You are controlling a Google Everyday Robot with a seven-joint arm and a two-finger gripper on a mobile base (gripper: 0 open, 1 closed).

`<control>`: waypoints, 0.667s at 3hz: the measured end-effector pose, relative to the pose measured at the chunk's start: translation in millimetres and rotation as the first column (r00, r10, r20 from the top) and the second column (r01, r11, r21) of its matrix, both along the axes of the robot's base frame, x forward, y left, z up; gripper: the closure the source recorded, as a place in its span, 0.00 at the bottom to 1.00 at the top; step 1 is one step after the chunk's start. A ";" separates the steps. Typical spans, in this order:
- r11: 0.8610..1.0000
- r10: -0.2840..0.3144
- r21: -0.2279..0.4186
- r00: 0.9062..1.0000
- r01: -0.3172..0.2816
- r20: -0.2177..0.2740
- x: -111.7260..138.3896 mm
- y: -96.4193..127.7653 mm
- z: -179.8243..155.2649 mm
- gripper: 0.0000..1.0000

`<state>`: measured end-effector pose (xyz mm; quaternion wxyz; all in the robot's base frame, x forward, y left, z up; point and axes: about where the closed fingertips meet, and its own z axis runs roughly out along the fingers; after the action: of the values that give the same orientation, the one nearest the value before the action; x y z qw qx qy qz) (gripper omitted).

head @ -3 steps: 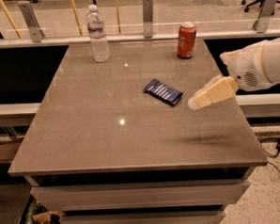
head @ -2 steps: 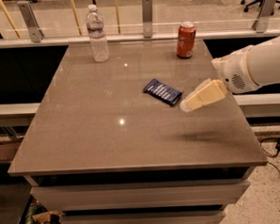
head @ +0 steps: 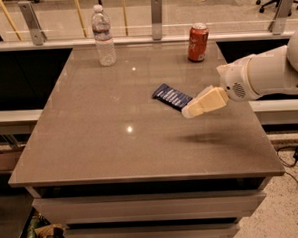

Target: Move rxbar blueberry near water bottle

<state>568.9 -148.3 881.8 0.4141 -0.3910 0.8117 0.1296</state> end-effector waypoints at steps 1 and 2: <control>0.999 -0.010 0.039 1.000 0.009 0.030 10.5 5.2 -7.3 0.00; 0.999 -0.010 0.040 0.999 0.012 -0.045 49.4 -4.3 -49.4 0.00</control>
Offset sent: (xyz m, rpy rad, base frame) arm 0.8252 -0.3028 0.0311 0.1027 -0.0652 -0.0166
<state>618.2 -152.6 832.4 0.4043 -0.3750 0.8202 0.1524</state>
